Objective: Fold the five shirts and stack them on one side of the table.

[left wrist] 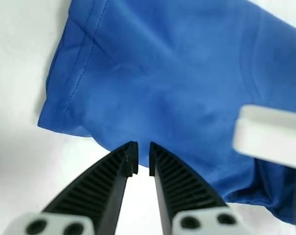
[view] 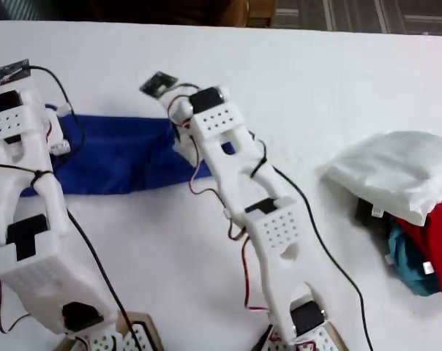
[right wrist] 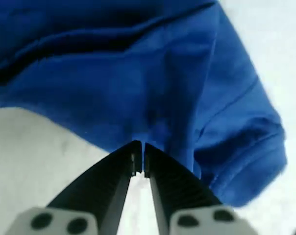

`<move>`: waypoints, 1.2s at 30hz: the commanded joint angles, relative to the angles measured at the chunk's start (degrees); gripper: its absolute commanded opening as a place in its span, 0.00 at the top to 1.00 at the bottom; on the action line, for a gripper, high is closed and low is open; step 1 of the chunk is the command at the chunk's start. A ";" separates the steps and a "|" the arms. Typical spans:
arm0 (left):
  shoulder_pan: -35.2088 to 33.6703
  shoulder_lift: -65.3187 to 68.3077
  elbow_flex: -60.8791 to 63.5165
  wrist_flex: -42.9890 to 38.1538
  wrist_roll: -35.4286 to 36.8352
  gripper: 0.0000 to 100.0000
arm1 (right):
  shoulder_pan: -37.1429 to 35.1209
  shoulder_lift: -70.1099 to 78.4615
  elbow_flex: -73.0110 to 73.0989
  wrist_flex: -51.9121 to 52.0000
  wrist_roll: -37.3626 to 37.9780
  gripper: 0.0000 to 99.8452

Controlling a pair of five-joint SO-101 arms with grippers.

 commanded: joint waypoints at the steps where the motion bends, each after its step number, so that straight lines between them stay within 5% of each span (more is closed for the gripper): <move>1: -0.79 -3.25 -0.22 -0.35 -0.18 0.93 | 3.30 2.24 -2.02 -1.89 0.35 0.98; 8: -0.79 -3.25 -0.22 -0.53 -0.18 0.93 | 4.44 5.76 -9.67 0.48 0.35 0.98; 23: -0.97 -3.34 -0.31 -0.53 -0.18 0.93 | -7.69 6.99 -33.32 11.91 -0.70 0.98; 36: -13.63 -3.34 -0.75 -1.85 -1.67 0.93 | -15.34 19.56 -34.02 4.26 -3.60 0.98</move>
